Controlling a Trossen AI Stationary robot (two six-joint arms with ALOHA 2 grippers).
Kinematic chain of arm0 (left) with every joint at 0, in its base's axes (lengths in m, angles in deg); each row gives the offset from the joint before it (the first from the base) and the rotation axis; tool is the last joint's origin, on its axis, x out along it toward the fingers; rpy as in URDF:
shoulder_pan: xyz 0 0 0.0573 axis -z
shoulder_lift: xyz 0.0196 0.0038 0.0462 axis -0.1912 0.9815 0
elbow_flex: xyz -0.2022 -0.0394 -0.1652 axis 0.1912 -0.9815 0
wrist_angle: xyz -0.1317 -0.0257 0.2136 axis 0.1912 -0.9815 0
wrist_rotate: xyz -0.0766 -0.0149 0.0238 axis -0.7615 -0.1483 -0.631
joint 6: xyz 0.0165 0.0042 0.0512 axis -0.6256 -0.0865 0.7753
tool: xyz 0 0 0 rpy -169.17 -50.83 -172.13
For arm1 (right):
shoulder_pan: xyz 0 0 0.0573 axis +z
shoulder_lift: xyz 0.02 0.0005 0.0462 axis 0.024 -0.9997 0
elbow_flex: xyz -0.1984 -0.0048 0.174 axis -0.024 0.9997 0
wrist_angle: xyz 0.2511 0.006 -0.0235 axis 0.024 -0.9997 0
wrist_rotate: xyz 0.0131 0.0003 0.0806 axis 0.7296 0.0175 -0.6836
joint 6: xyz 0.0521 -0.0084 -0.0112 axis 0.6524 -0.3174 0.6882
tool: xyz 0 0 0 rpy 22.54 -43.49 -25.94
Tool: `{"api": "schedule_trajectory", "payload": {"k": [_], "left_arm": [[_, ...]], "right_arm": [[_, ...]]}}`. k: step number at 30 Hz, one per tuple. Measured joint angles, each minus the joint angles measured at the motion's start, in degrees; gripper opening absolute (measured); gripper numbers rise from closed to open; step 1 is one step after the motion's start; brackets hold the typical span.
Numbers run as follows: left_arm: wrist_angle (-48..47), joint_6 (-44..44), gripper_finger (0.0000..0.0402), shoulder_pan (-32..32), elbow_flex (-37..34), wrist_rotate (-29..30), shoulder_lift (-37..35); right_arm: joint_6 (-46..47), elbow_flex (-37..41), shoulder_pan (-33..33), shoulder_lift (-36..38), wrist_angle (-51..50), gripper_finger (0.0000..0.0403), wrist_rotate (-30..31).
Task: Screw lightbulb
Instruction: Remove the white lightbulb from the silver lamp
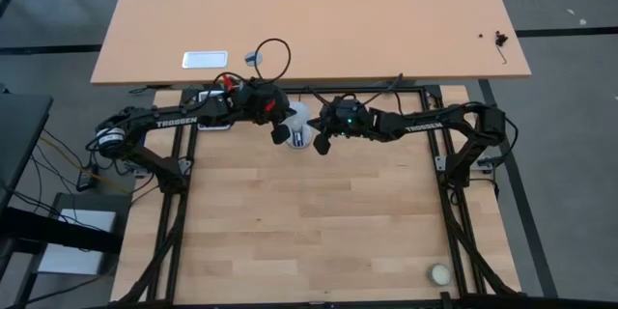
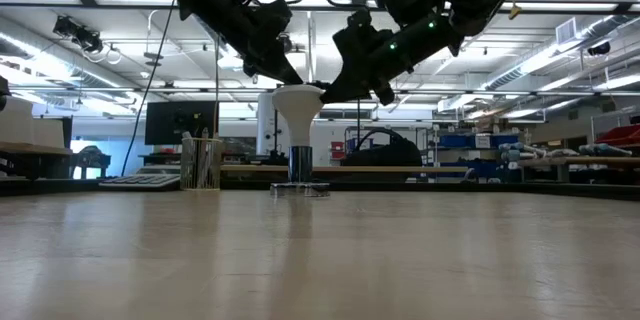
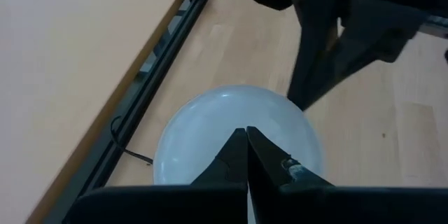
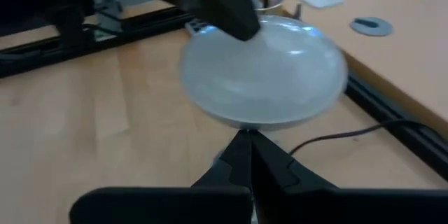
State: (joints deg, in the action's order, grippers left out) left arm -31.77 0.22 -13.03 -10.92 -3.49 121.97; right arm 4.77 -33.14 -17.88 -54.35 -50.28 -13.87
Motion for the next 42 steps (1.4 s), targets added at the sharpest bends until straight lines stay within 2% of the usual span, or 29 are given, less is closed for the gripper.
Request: {"api": "schedule_trajectory", "payload": {"k": [4,8,10,12,17,22,42], "left_arm": [[-0.1,0.0,0.0000,0.0,0.0,0.2,0.0],[-0.1,0.0,0.0000,0.1,0.0,-0.9,0.0],[-0.1,0.0,0.0000,0.2,0.0,-1.0,0.0],[-0.1,-0.1,0.0000,0.1,0.0,-0.9,0.0],[0.2,-0.1,0.0000,0.1,0.0,-0.7,0.0],[0.8,-0.3,0.0000,0.1,0.0,-0.6,0.0],[1.3,-0.9,0.0000,0.0,0.0,-0.6,0.0]], "right_arm": [[1.5,0.1,-1.3,0.3,0.6,0.0007,1.1],[2.6,-0.1,-3.3,1.6,1.1,0.0007,5.1],[2.7,-0.1,-3.9,2.0,0.4,0.0007,3.6],[2.6,0.0,-3.4,2.5,0.4,0.0007,-0.3],[0.3,0.0,0.6,2.5,1.5,0.0007,-6.4],[-0.4,0.0,2.8,2.0,2.3,0.0007,-6.4],[0.3,0.0,-1.6,2.0,-0.1,0.0007,-4.9]]}}
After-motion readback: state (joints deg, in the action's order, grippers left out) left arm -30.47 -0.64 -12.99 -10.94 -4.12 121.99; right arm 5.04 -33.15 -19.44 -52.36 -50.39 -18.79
